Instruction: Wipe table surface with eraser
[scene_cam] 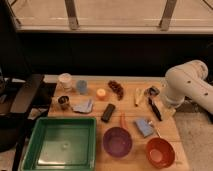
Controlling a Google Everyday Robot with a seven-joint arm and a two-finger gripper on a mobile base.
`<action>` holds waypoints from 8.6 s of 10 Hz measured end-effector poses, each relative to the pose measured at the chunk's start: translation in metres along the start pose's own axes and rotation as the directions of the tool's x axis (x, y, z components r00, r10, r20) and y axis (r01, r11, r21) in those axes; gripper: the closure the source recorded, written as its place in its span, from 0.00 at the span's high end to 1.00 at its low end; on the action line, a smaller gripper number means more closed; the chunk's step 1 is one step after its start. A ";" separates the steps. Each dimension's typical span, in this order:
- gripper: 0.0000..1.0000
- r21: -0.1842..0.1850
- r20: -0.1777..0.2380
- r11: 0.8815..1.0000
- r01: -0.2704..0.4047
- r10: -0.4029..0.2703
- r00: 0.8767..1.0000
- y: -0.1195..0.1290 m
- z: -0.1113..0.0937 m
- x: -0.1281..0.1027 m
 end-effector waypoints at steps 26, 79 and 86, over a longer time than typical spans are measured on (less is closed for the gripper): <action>0.65 0.141 0.040 0.805 0.576 -0.586 0.809 -0.019 -0.021 -0.095; 0.00 0.114 0.329 0.502 0.857 -0.833 0.444 -0.057 0.158 -0.223; 0.00 0.217 0.388 0.482 0.849 -0.841 0.378 -0.048 0.158 -0.269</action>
